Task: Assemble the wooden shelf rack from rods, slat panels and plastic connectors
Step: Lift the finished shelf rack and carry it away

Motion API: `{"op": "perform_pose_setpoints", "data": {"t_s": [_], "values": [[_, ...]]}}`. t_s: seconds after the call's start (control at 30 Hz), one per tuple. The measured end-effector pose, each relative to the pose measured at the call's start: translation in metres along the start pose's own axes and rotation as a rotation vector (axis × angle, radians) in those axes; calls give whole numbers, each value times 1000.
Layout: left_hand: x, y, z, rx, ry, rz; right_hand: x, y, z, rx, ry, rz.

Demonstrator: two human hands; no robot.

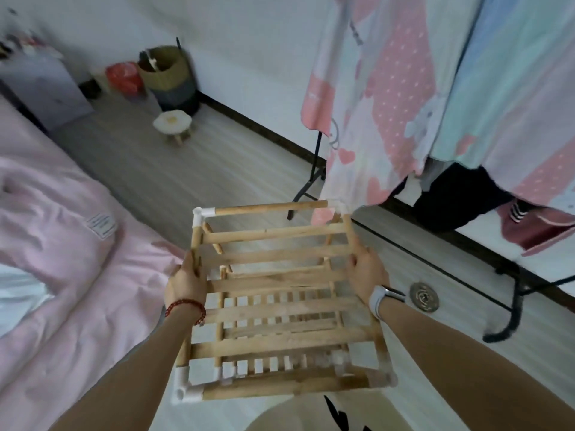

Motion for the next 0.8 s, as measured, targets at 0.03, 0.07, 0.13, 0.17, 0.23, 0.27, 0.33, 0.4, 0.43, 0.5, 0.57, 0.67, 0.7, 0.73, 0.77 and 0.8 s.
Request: {"op": "perform_pose_setpoints", "data": {"t_s": [0.03,0.07,0.13,0.17,0.23,0.27,0.33,0.4,0.43,0.5,0.57,0.67,0.7,0.73,0.77,0.8], "values": [[0,19,0,-11,-10,-16,13,21,5,1,4,-30],[0,43,1,-22,-25,-41,27,48,13,4,18,-60],[-5,87,3,-40,-28,-71,51,96,23,9,53,-79],[-8,104,4,-47,-34,-88,59,117,28,19,69,-65],[-18,152,5,-73,-42,-125,87,174,38,25,46,-103],[-24,171,3,-83,-37,-124,100,196,42,27,33,-125],[-29,219,0,-114,-44,-148,128,244,51,45,40,-139],[-33,257,-4,-125,-68,-158,146,282,57,58,87,-103],[-37,283,-8,-131,-83,-161,161,309,62,69,114,-86],[-41,320,-12,-136,-104,-170,188,345,73,89,86,-134],[-43,360,-16,-138,-113,-185,215,381,82,100,62,-156],[-45,429,-20,-135,-127,-181,255,435,99,80,85,-173],[-45,449,-21,-131,-143,-180,267,448,104,77,77,-185],[-44,480,-21,-121,-143,-184,284,470,114,78,73,-184],[-43,504,-20,-112,-138,-187,298,486,121,90,59,-171],[-42,531,-20,-109,-127,-191,312,504,128,103,27,-154]]}}
Point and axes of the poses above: each hand's wrist, its own y-axis towards the middle knuckle, its own z-axis out of the palm, x = y × z, the point moved 9 cm from there along y, towards the middle knuckle, and after that the axes turned 5 degrees about -x, right-handed, at the moved point
